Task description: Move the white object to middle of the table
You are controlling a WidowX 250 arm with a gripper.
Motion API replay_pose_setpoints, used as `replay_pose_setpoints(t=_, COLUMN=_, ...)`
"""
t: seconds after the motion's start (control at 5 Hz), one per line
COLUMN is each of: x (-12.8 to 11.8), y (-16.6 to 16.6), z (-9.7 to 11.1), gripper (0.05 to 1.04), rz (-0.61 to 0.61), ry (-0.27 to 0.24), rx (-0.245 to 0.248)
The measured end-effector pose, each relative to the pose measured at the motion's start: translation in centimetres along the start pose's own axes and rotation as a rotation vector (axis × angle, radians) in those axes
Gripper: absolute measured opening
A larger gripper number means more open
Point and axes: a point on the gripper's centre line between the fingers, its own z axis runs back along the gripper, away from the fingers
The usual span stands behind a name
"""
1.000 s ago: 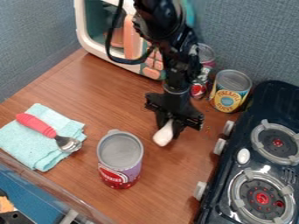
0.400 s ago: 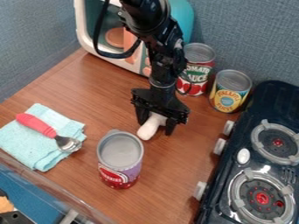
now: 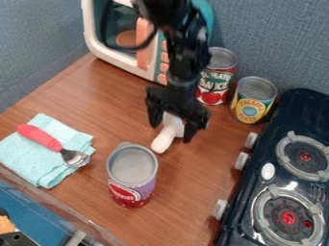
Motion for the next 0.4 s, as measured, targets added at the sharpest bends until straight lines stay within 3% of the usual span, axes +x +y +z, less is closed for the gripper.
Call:
replay_pose_setpoints(t=0.2, x=0.24, y=0.32, z=3.64, gripper=1.001, rz=-0.040, ry=-0.041, rx=0.011)
replay_pose_setpoints(t=0.4, x=0.34, y=0.49, z=3.98, gripper=1.001, rz=-0.041, ry=-0.050, rx=0.012)
